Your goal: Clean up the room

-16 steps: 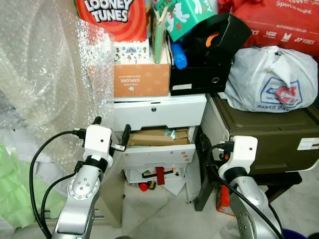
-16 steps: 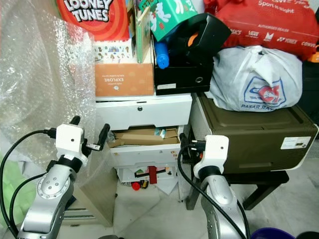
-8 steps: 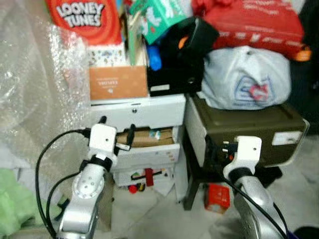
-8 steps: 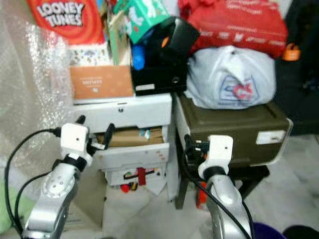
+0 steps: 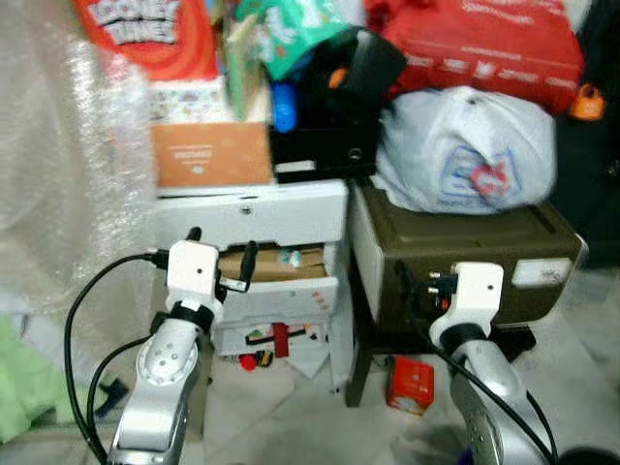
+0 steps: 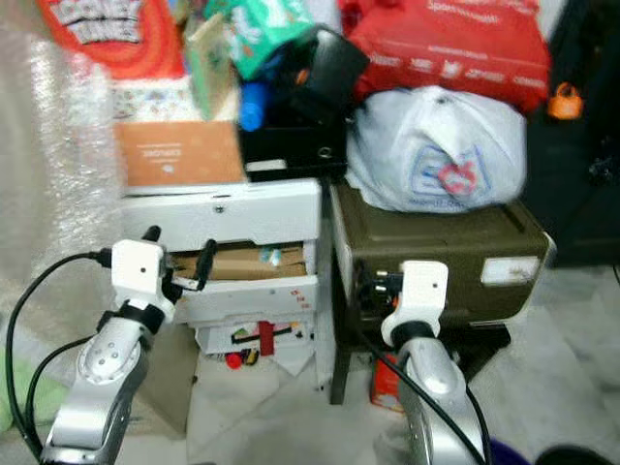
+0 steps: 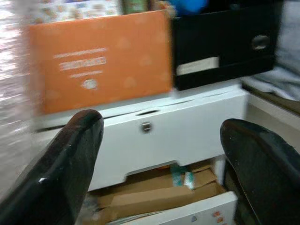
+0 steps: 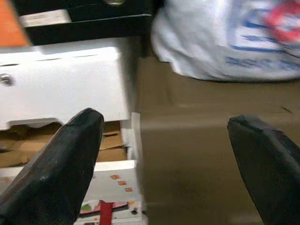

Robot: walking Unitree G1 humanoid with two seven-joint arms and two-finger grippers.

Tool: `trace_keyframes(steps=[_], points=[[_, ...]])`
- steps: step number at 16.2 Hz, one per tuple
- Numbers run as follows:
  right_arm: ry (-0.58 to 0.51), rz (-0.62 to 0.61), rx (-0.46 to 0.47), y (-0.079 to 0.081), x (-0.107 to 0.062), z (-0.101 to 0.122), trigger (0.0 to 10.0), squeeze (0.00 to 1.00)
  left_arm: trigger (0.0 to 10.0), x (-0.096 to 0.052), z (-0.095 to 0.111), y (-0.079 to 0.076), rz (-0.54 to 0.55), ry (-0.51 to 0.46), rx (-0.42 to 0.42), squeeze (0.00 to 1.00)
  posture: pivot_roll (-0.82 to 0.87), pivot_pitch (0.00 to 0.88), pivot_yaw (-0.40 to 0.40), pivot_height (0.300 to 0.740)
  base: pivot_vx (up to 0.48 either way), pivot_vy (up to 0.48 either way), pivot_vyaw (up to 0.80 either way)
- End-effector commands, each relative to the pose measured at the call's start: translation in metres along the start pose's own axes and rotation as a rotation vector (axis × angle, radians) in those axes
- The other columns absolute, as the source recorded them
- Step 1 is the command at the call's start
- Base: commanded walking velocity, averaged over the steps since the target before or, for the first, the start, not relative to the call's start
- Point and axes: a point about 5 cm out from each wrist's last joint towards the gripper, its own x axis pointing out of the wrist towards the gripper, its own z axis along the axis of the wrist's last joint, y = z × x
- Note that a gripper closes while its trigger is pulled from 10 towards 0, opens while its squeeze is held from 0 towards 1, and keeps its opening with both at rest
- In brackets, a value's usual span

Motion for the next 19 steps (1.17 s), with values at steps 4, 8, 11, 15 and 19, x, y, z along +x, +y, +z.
trace_keyframes(steps=[4,8,11,15,19], points=[[0.000,0.008,0.004,0.004,0.003,0.002,10.0,0.00,10.0,0.000,0.001,0.007,0.028,-0.007,0.023,0.00,-0.04,0.000,0.017,0.740,0.000,0.000,0.80],[-0.003,-0.023,-0.042,-0.006,-0.012,0.005,10.0,0.00,10.0,-0.023,-0.001,0.019,0.056,0.029,0.045,0.00,-0.03,0.000,0.018,0.740,0.000,0.000,0.74],[0.056,-0.050,-0.077,-0.024,-0.038,-0.005,10.0,0.00,10.0,-0.045,-0.011,0.025,0.081,0.082,0.057,0.00,-0.03,0.000,0.017,0.740,0.000,0.000,0.55],[0.055,-0.047,-0.060,-0.023,-0.034,-0.005,10.0,0.00,10.0,-0.041,-0.011,0.023,0.081,0.080,0.046,0.00,-0.04,0.000,0.016,0.740,0.000,0.000,0.57],[0.055,-0.031,-0.055,-0.020,-0.032,-0.003,10.0,0.00,10.0,-0.039,-0.009,0.023,0.080,0.079,0.047,0.00,-0.03,0.000,0.013,0.740,0.000,0.000,0.58]])
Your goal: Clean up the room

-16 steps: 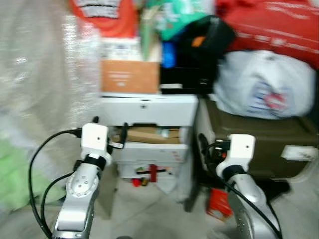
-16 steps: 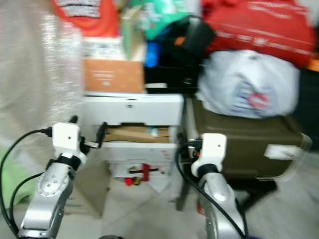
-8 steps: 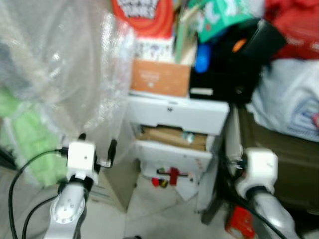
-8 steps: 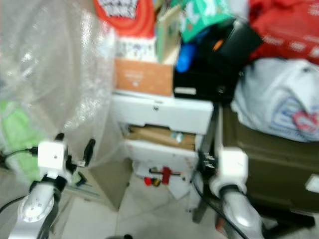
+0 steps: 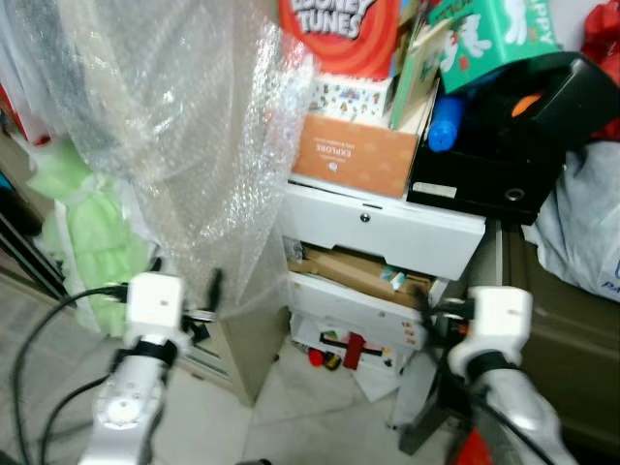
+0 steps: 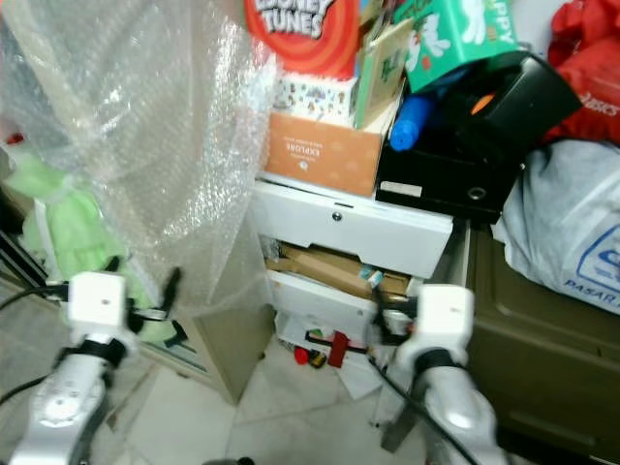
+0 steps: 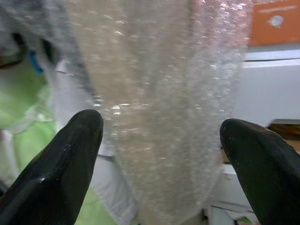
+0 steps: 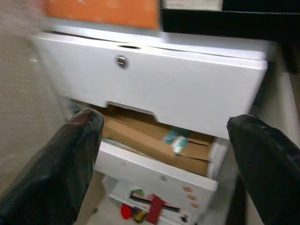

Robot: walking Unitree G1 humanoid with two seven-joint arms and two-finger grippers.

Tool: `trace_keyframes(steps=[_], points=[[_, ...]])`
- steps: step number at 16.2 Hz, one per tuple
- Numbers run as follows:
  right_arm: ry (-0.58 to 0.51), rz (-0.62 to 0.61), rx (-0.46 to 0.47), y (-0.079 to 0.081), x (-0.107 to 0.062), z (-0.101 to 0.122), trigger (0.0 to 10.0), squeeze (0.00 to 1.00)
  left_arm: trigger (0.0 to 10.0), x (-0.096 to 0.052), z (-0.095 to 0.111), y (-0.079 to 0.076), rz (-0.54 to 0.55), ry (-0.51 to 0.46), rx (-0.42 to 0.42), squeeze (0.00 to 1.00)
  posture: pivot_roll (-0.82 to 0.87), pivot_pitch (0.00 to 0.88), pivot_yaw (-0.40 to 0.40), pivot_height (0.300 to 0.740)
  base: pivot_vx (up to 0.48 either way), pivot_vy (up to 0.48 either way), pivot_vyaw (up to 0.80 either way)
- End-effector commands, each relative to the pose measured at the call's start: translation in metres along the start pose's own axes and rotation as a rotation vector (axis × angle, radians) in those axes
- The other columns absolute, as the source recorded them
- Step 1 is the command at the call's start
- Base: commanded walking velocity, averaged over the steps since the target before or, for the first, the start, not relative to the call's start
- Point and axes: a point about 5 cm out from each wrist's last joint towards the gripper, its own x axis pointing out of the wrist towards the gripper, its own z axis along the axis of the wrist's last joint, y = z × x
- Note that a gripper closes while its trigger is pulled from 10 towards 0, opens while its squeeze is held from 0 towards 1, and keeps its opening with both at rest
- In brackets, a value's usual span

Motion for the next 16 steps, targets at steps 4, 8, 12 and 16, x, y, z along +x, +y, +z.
trace_keyframes(steps=[4,8,12,16], points=[[0.006,-0.004,-0.014,-0.005,0.000,0.001,10.0,0.00,10.0,0.003,0.004,-0.006,-0.015,-0.016,-0.009,0.00,-0.03,0.000,0.009,0.740,0.000,0.000,0.64],[0.003,0.014,-0.023,-0.002,0.002,0.001,10.0,0.00,10.0,0.005,0.005,-0.007,-0.019,-0.019,-0.015,0.00,-0.03,0.000,0.013,0.740,0.000,0.000,0.80],[-0.022,0.036,-0.013,0.002,0.009,0.004,10.0,0.00,10.0,0.008,0.007,-0.008,-0.014,-0.030,-0.017,0.00,-0.03,0.000,0.012,0.740,0.000,0.000,0.73],[-0.022,0.047,-0.021,0.003,0.011,0.005,10.0,0.00,10.0,0.009,0.009,-0.008,-0.001,-0.038,-0.019,0.00,-0.03,0.000,0.003,0.740,0.000,0.000,0.14]])
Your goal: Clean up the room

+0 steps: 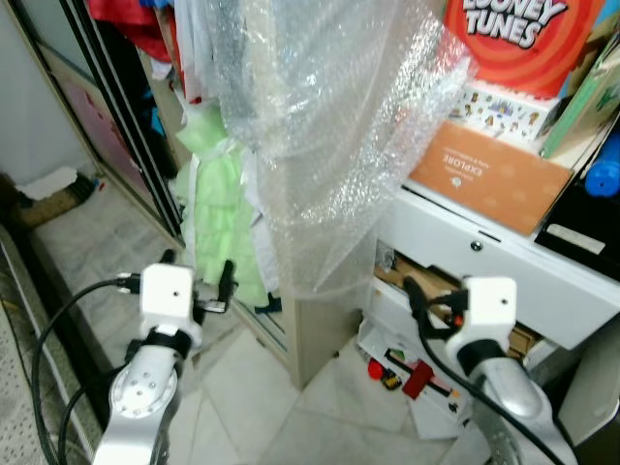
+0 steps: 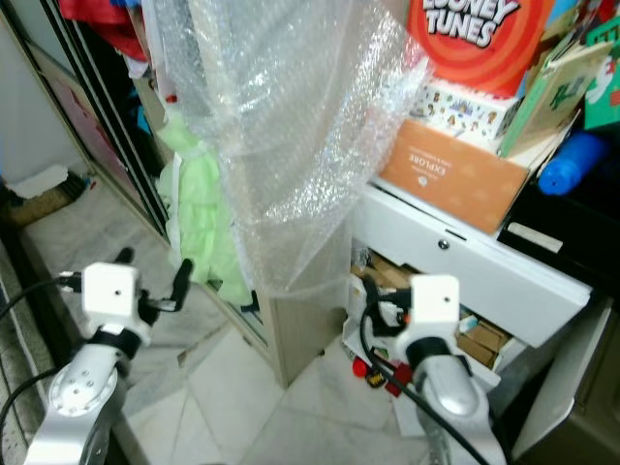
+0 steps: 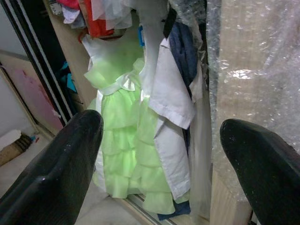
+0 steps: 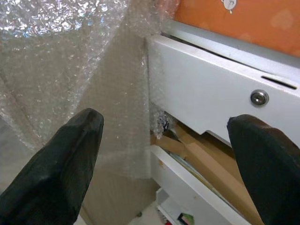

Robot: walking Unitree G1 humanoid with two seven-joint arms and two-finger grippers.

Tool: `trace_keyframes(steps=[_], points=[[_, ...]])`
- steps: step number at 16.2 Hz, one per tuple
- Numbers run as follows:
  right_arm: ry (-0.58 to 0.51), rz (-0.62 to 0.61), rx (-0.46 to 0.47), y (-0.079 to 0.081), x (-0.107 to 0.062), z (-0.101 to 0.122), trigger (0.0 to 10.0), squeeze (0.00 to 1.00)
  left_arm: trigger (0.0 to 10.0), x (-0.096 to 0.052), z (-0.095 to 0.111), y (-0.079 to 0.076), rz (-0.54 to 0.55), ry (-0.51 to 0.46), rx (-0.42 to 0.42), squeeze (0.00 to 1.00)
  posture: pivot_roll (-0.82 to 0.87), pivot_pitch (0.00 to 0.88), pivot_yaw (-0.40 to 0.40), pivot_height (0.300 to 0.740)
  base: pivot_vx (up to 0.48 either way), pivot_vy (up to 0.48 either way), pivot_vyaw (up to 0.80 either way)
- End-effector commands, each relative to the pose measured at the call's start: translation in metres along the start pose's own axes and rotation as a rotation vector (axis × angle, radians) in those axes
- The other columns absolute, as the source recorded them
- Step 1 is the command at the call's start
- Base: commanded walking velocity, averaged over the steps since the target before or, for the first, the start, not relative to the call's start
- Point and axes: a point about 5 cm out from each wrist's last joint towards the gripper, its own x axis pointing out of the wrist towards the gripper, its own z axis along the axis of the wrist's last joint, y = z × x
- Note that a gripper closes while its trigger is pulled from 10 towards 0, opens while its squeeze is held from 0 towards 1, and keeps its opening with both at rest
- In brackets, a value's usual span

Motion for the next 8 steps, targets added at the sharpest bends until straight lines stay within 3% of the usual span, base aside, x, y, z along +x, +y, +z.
trace_keyframes(steps=[1,8], points=[[-0.007,0.016,0.008,0.0034,0.0008,0.0015,10.0,0.00,10.0,-0.0010,0.0021,0.0049,0.014,-0.007,0.019,0.00,-0.03,0.000,0.003,0.740,0.000,0.000,0.80],[-0.008,0.013,0.000,0.0025,0.0001,0.0013,10.0,0.00,10.0,-0.0009,0.0012,0.0034,0.012,-0.003,0.008,0.00,-0.04,0.000,0.004,0.740,0.000,0.000,0.80]])
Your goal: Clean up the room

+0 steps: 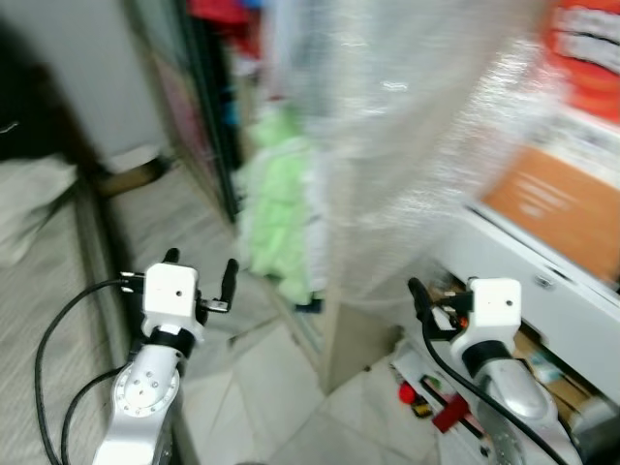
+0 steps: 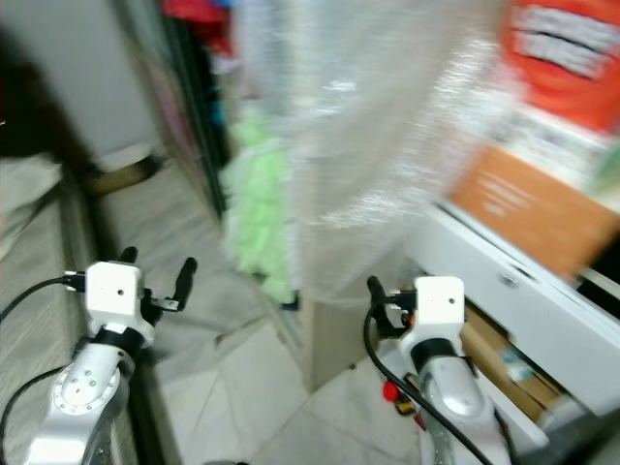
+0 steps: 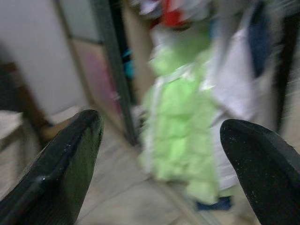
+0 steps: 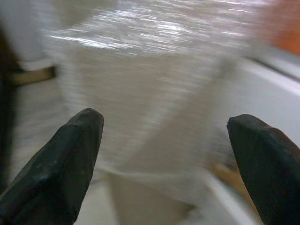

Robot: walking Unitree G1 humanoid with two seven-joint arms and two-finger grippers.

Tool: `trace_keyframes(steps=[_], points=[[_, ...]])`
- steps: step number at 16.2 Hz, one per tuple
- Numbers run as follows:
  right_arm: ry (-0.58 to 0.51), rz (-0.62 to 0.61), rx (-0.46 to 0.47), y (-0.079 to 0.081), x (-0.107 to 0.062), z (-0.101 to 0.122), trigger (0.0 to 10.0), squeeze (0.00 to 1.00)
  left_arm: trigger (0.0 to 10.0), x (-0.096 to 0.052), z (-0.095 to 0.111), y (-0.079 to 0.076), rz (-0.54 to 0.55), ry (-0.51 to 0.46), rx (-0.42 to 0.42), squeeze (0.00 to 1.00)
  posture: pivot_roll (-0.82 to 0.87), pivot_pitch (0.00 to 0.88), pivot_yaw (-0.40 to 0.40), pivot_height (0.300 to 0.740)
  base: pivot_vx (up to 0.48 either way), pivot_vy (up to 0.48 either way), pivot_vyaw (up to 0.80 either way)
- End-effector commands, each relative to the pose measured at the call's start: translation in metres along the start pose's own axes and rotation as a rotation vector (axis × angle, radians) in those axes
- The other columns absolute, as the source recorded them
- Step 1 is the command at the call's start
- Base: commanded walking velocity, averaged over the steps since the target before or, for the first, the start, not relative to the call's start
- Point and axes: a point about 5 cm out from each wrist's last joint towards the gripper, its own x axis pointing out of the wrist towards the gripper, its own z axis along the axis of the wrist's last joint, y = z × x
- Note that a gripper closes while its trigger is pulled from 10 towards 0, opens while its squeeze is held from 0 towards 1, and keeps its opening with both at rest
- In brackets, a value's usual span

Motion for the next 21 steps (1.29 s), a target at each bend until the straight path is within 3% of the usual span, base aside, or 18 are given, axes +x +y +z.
trace_keyframes(steps=[1,21], points=[[0.001,-0.005,-0.007,-0.0029,-0.0012,0.0001,10.0,0.00,10.0,0.0013,0.0039,-0.0012,-0.003,-0.016,0.000,0.00,-0.04,0.000,0.001,0.740,0.000,0.000,0.80],[-0.003,-0.001,0.002,-0.0019,0.0010,0.0001,10.0,0.00,10.0,0.0047,0.0043,-0.0030,-0.024,-0.020,0.004,0.00,-0.04,0.000,0.005,0.740,0.000,0.000,0.80]])
